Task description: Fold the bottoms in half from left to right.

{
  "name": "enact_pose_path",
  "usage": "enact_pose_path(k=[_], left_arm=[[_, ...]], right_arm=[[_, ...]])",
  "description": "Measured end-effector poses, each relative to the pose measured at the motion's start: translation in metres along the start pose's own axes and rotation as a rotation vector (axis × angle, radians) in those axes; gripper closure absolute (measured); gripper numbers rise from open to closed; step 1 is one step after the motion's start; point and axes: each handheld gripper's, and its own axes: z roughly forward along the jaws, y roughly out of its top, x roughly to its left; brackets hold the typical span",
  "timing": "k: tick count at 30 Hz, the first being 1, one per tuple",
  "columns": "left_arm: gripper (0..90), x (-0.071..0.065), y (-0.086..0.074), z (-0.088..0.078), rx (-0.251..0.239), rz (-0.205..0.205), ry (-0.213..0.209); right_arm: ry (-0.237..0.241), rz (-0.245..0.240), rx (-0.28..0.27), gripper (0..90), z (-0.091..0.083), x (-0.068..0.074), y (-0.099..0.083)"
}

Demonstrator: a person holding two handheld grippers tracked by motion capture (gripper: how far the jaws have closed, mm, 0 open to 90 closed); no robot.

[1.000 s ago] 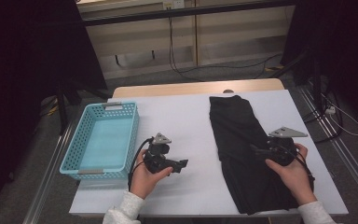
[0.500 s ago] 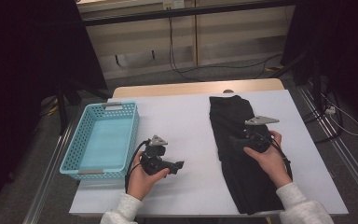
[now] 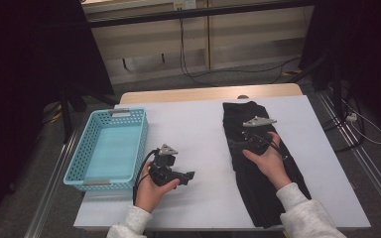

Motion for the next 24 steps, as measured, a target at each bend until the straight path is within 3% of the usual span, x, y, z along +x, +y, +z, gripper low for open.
enact_pose_path(k=[5,14,20,24], left_arm=[[10.4,0.002,0.000,0.003,0.001,-0.003,-0.002],[10.4,0.004,0.000,-0.001,0.001,-0.008,0.004],[10.4,0.002,0.000,-0.001,0.007,-0.002,0.001],[10.4,0.002,0.000,0.000,-0.007,-0.006,0.003]], right_arm=[[0.009,-0.009,0.016,22.7,0.007,0.002,0.000],[0.017,-0.001,0.004,22.7,0.005,0.002,0.001],[0.004,-0.036,-0.001,26.2,0.007,0.009,0.001],[-0.011,-0.060,0.032,28.3,0.015,0.013,-0.003]])
